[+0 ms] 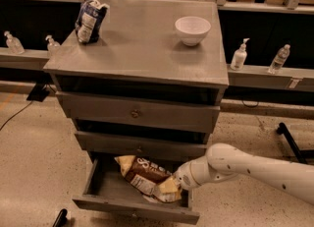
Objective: Place brown chip bag into bottom drawer
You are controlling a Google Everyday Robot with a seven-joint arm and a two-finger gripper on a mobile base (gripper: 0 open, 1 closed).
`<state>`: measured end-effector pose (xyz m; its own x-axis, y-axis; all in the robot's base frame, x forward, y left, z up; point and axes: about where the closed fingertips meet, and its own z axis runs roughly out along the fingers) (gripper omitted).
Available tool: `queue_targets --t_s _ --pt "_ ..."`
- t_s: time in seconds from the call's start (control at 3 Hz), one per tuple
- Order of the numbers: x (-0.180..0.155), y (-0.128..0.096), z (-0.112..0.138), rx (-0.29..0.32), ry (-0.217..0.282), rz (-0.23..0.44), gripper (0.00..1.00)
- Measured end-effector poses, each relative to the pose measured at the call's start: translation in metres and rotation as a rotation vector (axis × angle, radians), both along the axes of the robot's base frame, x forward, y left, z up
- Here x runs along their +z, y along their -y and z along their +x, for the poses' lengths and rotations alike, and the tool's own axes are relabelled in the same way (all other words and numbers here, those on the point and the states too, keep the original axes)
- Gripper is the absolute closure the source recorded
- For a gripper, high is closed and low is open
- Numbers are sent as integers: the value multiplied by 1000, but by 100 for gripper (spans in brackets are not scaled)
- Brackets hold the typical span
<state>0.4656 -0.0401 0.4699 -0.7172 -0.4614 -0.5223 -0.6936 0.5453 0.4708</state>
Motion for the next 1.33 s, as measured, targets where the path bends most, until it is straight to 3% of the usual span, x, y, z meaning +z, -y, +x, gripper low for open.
queue_targets --t_s 0.33,0.67,1.0,1.33 --pt "-25 -8 -12 1 -50 27 100" --pt "-38 27 0 -122 -4 -34 100" --pt "-73 79 31 -302 83 -30 100" --pt "-96 103 57 -330 172 -68 100"
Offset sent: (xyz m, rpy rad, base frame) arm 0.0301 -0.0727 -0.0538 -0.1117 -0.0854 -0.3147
